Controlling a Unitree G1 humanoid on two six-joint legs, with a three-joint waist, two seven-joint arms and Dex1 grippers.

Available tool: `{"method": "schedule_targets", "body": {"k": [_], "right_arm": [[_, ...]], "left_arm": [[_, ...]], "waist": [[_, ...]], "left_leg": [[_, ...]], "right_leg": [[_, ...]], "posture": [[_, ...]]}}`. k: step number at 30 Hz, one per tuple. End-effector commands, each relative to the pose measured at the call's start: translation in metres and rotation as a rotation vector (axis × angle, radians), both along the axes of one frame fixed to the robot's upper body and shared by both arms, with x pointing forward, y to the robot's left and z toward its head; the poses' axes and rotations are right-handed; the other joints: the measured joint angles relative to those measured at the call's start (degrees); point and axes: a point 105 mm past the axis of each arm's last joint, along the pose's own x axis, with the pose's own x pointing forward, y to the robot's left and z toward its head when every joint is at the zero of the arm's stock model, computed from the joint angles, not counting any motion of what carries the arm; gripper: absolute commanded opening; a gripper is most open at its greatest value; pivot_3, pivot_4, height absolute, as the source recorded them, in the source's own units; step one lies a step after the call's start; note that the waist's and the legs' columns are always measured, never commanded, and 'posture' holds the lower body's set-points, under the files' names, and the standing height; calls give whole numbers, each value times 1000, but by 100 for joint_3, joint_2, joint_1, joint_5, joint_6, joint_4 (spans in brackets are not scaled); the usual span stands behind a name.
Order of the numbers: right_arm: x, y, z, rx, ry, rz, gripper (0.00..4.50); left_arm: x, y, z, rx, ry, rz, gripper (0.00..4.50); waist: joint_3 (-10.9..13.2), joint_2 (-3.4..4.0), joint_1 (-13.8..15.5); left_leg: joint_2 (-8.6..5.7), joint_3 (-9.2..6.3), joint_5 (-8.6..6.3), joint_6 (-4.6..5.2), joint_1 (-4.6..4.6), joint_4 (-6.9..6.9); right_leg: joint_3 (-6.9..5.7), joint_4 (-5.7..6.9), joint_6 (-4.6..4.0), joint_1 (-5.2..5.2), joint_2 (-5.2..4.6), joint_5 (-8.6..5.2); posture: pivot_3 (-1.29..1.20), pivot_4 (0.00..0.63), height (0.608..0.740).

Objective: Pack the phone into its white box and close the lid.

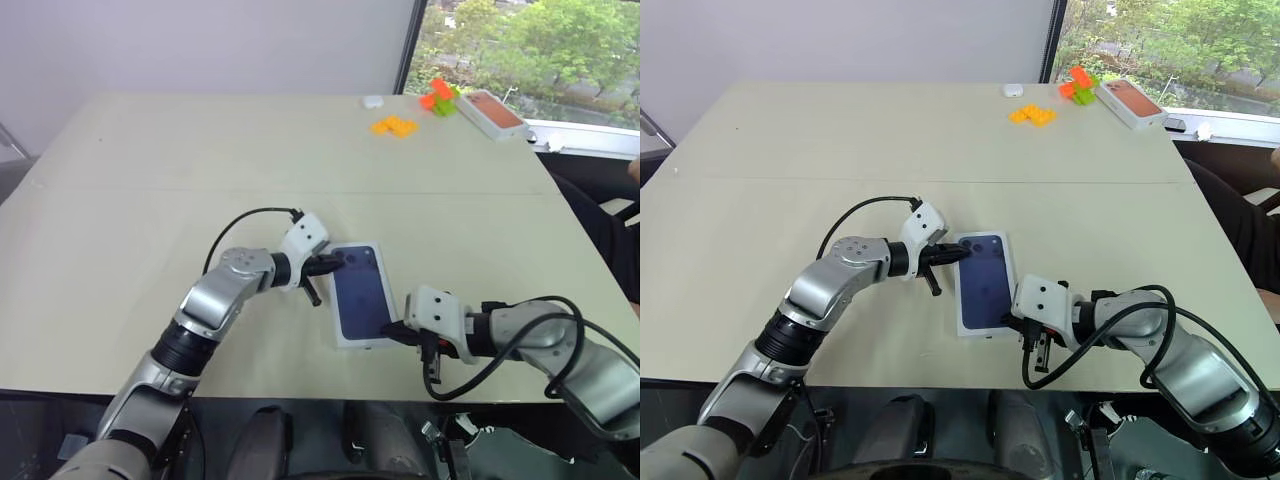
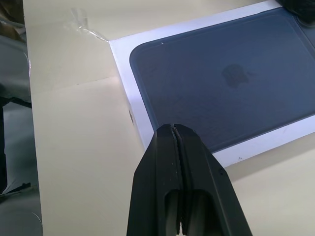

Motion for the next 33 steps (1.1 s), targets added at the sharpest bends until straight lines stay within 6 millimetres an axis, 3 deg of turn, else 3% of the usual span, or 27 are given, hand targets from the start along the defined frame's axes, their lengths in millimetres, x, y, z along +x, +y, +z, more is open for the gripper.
{"method": "schedule_targets", "body": {"k": [1,3,6,8,9,12,17,20,25,33], "right_arm": [[9,-7,5,19,-10,-63,52],[20,-9,18,86,-34,-112,52],[40,-19,40,175,-115,-221,52],[51,-29,48,189,-175,-297,52],[62,-41,56,205,-259,-361,52],[78,-66,64,236,-375,-488,52],[90,-86,54,286,-347,-591,52],[91,-107,50,385,-307,-666,52],[86,-101,43,416,-253,-615,52],[76,-87,45,471,-212,-548,52]], "left_arm": [[-3,4,-6,-19,15,22,0],[7,8,19,-177,-31,106,0],[14,30,56,-353,-117,224,0],[16,54,62,-355,-154,305,0],[15,77,64,-332,-205,376,0],[7,122,59,-266,-267,503,0],[-10,176,43,-212,-271,609,0],[-33,207,21,-165,-205,702,0],[-48,222,12,-114,-187,720,0],[-56,222,11,-142,-177,687,0]], "waist": [[-3,-1,1],[-2,0,-3],[5,-5,-9],[3,-2,-6],[3,-2,-14],[-3,10,-44],[0,13,-1],[0,13,2],[2,16,15],[3,18,-36]], "left_leg": [[0,0,0,0,1,0],[0,0,0,0,1,0],[6,1,0,0,-10,2],[10,-1,0,0,-13,1],[11,-3,0,0,-11,-3],[20,1,0,0,-8,-15],[11,7,0,0,-19,-13],[0,7,0,0,-22,-10],[0,8,-3,4,-21,-11],[12,8,-2,3,-10,-9]], "right_leg": [[0,0,0,1,0,0],[0,0,-1,1,-1,0],[1,4,0,-12,0,3],[0,10,2,-21,4,5],[0,13,2,-21,8,5],[1,9,1,-24,11,4],[1,3,0,-30,3,4],[1,-4,-2,-26,-10,3],[1,-11,-3,-24,-12,2],[0,-5,-15,-16,-2,-5]], "posture": [[0,150,740],[0,150,740],[0,150,740],[0,150,740],[0,150,740],[0,150,740],[0,150,740],[0,150,740],[0,150,740],[0,150,740]]}}
